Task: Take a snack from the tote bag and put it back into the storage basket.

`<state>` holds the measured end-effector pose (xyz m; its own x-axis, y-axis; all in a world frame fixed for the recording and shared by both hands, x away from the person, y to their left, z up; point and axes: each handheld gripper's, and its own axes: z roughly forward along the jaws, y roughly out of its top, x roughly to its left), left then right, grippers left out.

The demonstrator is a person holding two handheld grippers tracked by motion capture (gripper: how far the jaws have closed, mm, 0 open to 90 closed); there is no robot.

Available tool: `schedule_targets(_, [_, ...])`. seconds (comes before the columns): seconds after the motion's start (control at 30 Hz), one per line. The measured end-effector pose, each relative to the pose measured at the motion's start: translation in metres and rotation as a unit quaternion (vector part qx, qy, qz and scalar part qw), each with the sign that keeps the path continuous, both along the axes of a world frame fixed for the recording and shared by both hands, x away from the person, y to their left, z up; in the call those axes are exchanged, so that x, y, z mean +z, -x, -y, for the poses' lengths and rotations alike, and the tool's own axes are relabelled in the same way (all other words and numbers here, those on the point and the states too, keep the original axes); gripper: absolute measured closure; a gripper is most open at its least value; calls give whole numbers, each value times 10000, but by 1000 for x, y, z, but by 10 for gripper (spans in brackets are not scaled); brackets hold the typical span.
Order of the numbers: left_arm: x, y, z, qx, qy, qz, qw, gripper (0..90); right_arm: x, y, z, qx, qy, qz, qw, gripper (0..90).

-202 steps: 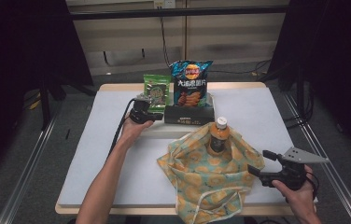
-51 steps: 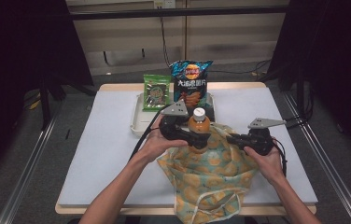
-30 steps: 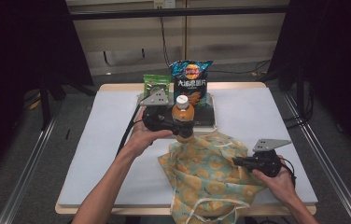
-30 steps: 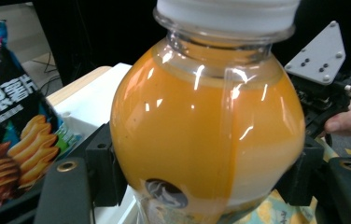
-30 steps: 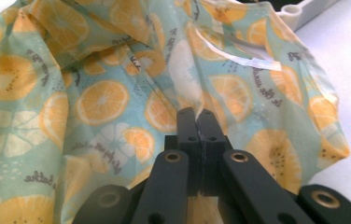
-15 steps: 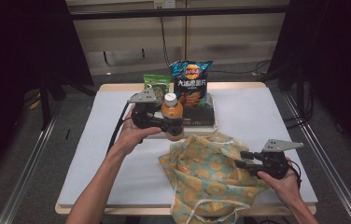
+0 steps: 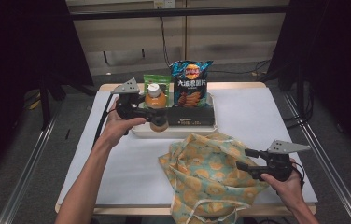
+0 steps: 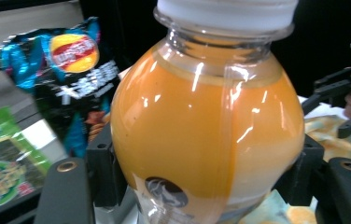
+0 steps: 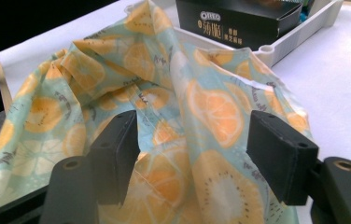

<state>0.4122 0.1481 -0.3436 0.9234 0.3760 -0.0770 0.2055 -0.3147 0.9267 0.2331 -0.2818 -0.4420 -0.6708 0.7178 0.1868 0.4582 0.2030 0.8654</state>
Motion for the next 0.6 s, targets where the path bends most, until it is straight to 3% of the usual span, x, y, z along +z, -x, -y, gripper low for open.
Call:
schedule_targets(0.2, [-5,-13,-12,210,24,-36,9998,320,1,0,0,-35,-49,33,10000,257])
schedule_targets(0.4, [-12,-22,-21,293,-140,-13,9995,319,2,-1,0,-26,-91,23,10000,252])
schedule_targets(0.47, [-14,-28,-25,362,-73,-62,9993,320,2,-2,-1,-22,-73,38,10000,247])
schedule_targets(0.6, [-20,-37,-30,442,-164,-22,9989,319,3,-2,-2,-10,-52,58,10000,244])
